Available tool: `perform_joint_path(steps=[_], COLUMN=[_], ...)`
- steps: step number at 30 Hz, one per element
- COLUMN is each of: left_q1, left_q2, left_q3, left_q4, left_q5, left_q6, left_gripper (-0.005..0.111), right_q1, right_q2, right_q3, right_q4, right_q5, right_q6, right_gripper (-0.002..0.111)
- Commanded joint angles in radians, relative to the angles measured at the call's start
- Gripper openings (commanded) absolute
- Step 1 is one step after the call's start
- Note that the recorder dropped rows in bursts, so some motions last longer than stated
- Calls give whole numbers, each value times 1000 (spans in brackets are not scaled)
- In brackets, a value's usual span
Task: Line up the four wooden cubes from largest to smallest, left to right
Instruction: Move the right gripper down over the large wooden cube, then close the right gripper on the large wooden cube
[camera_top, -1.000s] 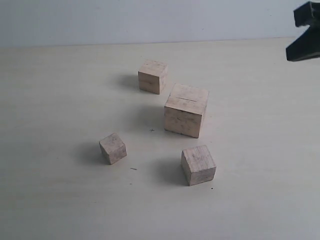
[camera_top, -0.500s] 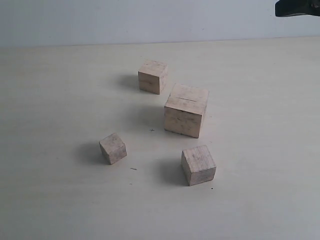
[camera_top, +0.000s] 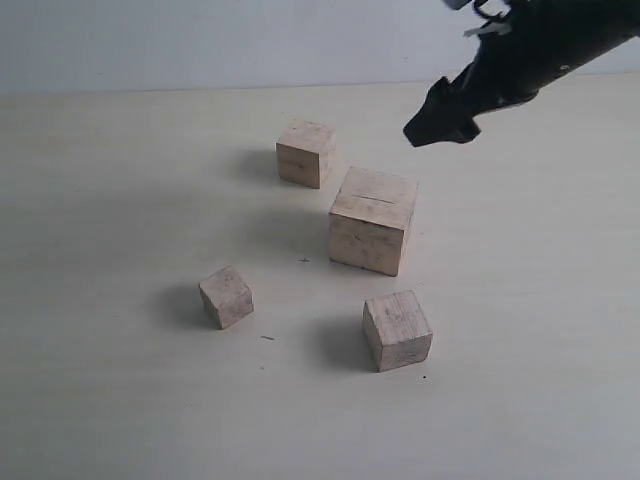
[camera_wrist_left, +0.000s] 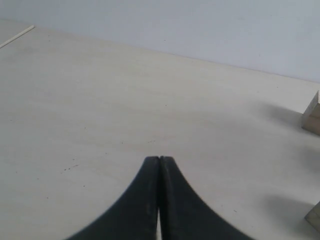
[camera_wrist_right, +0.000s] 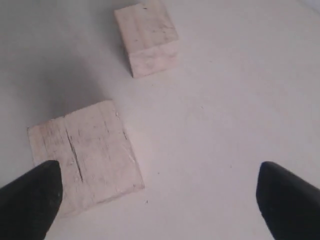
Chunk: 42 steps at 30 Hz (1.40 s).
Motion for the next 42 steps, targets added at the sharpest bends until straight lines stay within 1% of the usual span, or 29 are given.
perform_joint_path(steps=[1, 3, 5, 8, 9, 12, 17, 25, 29, 42], left_q1=[-6, -6, -6, -6, -6, -6, -6, -6, -6, -6], left_q2=[-4, -4, -4, -4, -4, -4, -4, -4, -4, -4], left_q3=[0, 0, 0, 0, 0, 0, 0, 0, 0, 0], left_q4=[2, 2, 2, 2, 2, 2, 2, 2, 2, 2], left_q5=[-4, -4, -4, -4, -4, -4, -4, -4, -4, -4], left_q6=[-2, -2, -2, -2, -2, -2, -2, -2, -2, -2], left_gripper=[0, 0, 0, 0, 0, 0, 0, 0, 0, 0], right_q1=[79, 99, 107, 107, 107, 107, 107, 107, 107, 107], right_q2=[67, 85, 100, 112, 115, 127, 166, 217, 240, 246], right_q3=[-31, -31, -31, -31, -31, -31, -31, -31, -31, -31], right_q4=[10, 10, 42, 211, 216, 205, 212, 208, 210, 211], right_q5=[-88, -125, -123, -99, -96, -86, -43, -40, -5, 28], right_q6=[-195, -212, -255, -314, -323, -327, -399, -402, -428, -423], right_gripper=[105, 105, 105, 105, 105, 105, 105, 105, 105, 105])
